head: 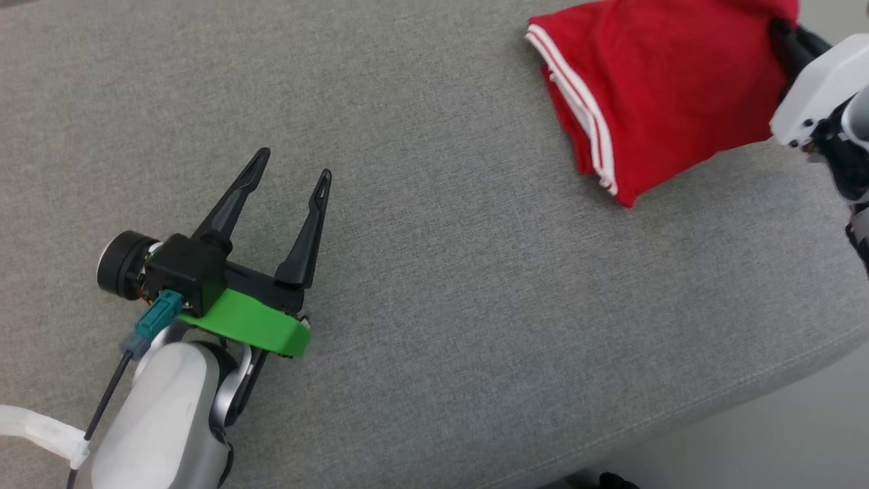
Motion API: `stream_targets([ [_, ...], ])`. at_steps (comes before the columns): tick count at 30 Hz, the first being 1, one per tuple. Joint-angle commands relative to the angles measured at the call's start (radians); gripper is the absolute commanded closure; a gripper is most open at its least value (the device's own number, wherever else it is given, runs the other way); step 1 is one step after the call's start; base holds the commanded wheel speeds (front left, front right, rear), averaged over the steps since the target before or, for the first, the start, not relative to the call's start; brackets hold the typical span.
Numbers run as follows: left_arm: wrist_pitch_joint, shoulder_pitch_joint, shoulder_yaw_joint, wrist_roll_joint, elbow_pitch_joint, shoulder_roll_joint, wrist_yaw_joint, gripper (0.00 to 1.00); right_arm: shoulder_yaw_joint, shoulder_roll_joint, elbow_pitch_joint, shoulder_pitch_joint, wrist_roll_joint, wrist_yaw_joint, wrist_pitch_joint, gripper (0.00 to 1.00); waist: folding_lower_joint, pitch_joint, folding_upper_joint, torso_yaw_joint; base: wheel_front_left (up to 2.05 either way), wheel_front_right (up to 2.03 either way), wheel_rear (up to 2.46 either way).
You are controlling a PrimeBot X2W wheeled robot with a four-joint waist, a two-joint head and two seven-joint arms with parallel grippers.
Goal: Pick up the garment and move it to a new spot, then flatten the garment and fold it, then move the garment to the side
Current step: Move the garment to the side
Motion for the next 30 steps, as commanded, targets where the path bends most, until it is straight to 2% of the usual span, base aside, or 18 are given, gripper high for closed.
stream_targets([
  [1,0.004,-0.024,-0.001,0.007,-0.009,0.009,-0.002,0.0,-0.015,-0.025,0.016,-0.027,0.0,0.0,-0.006,1.0,-0.0001,0.086,-0.0001,0.044,0.0,0.0,0.0],
  [5,0.012,-0.042,-0.006,0.01,-0.026,0.017,0.0,0.0,-0.025,-0.097,0.052,-0.067,-0.031,0.0,0.0,1.0,-0.0001,0.119,-0.0001,0.06,0.0,0.0,0.0],
  [8,0.015,-0.048,-0.006,0.01,-0.029,0.023,0.003,0.0,-0.02,-0.123,0.088,-0.091,-0.046,0.0,0.002,1.0,-0.0001,0.139,-0.0001,0.066,0.0,0.0,0.0],
  [12,0.006,-0.057,-0.01,0.005,-0.018,0.021,0.004,0.0,-0.009,-0.147,0.164,-0.128,-0.104,0.0,-0.047,1.0,-0.0001,0.144,-0.0001,0.078,0.0,0.0,0.0],
  [14,0.001,-0.058,-0.011,0.0,-0.011,0.018,0.004,0.0,-0.006,-0.151,0.2,-0.139,-0.139,0.0,-0.066,0.83,-0.0001,0.136,-0.0001,0.085,0.0,0.0,0.0],
  [15,-0.004,-0.055,-0.011,-0.001,-0.005,0.017,0.005,0.0,-0.005,-0.146,0.217,-0.142,-0.154,0.0,-0.08,0.51,-0.0001,0.127,-0.0001,0.089,0.0,0.0,0.0],
  [16,-0.007,-0.051,-0.009,-0.002,-0.001,0.016,0.008,0.0,-0.009,-0.139,0.228,-0.147,-0.161,0.0,-0.092,0.0,-0.0001,0.12,-0.0001,0.09,0.0,0.0,0.0],
  [22,-0.036,-0.014,-0.002,-0.019,0.038,0.005,0.018,0.0,-0.006,-0.104,0.264,-0.146,-0.228,0.0,-0.179,0.0,-0.0001,0.032,-0.0001,0.102,0.0,0.0,0.0],
  [30,-0.068,0.058,0.04,-0.047,0.073,-0.005,0.051,0.0,0.042,-0.063,0.144,-0.044,-0.219,-0.001,-0.311,0.0,-0.0001,-0.14,-0.0001,0.147,0.0,0.0,0.0],
])
